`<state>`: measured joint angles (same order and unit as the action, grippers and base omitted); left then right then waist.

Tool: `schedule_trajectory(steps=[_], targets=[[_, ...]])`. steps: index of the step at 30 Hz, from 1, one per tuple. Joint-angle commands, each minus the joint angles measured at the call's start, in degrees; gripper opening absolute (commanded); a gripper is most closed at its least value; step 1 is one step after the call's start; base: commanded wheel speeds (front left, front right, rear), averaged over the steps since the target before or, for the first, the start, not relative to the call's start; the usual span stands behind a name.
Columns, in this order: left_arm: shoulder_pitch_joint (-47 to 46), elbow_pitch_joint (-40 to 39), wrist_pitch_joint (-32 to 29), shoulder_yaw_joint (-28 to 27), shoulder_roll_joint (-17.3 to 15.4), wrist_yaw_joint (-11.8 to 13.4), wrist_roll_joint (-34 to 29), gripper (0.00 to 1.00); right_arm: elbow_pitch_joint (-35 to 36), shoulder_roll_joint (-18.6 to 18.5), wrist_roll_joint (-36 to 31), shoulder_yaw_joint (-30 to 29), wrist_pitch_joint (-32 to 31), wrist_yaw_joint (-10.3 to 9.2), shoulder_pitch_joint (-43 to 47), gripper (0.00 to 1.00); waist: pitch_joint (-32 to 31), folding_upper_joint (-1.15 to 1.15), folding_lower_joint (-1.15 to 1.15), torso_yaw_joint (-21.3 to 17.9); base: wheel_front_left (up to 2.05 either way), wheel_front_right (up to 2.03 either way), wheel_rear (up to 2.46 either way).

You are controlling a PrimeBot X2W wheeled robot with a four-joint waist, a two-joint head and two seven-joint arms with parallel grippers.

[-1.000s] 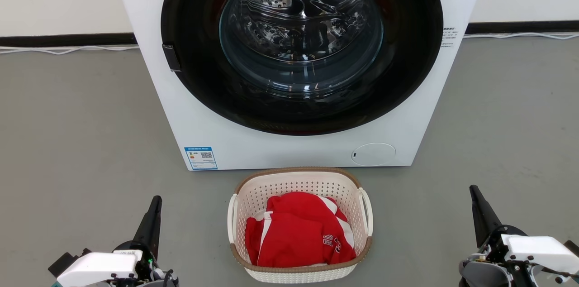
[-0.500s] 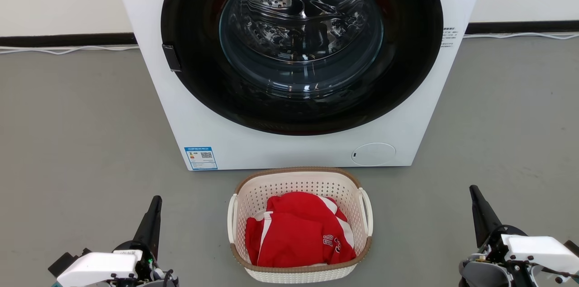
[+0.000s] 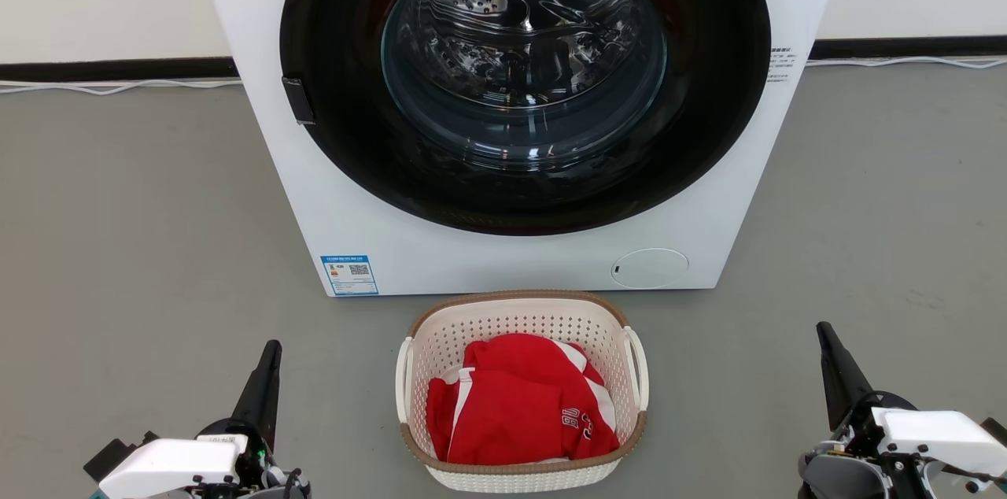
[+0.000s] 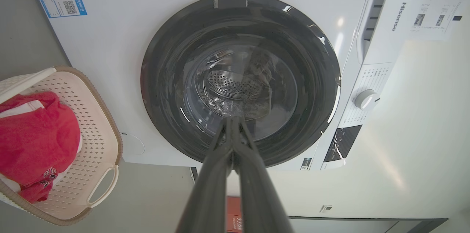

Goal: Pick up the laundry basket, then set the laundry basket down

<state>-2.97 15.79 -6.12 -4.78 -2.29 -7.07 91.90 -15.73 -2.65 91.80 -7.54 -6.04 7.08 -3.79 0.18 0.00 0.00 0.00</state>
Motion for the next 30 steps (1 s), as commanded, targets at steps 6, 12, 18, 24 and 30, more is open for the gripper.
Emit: schedule_trajectory(steps=[6,12,18,24,30], targets=[[-3.2,-1.7,-0.4,-1.7,-0.6,-0.4,0.3,0.0,1.7,-0.2,0.4,1.0,-0.5,0.41,-2.4,0.0,0.0,0.0,0.0,0.0,0.0,0.0,0.0],[-3.2,-1.7,-0.4,-1.7,-0.6,-0.4,0.3,0.0,1.7,-0.2,0.4,1.0,-0.5,0.41,-2.4,0.0,0.0,0.0,0.0,0.0,0.0,0.0,0.0],[-3.2,-1.7,-0.4,-1.7,-0.6,-0.4,0.3,0.0,1.7,-0.2,0.4,1.0,-0.5,0.41,-2.4,0.0,0.0,0.0,0.0,0.0,0.0,0.0,0.0],[-3.2,-1.7,-0.4,-1.7,-0.6,-0.4,0.3,0.0,1.7,-0.2,0.4,1.0,-0.5,0.41,-2.4,0.0,0.0,0.0,0.0,0.0,0.0,0.0,0.0],[-3.2,-1.7,-0.4,-1.7,-0.6,-0.4,0.3,0.0,1.7,-0.2,0.4,1.0,-0.5,0.41,-2.4,0.0,0.0,0.0,0.0,0.0,0.0,0.0,0.0]])
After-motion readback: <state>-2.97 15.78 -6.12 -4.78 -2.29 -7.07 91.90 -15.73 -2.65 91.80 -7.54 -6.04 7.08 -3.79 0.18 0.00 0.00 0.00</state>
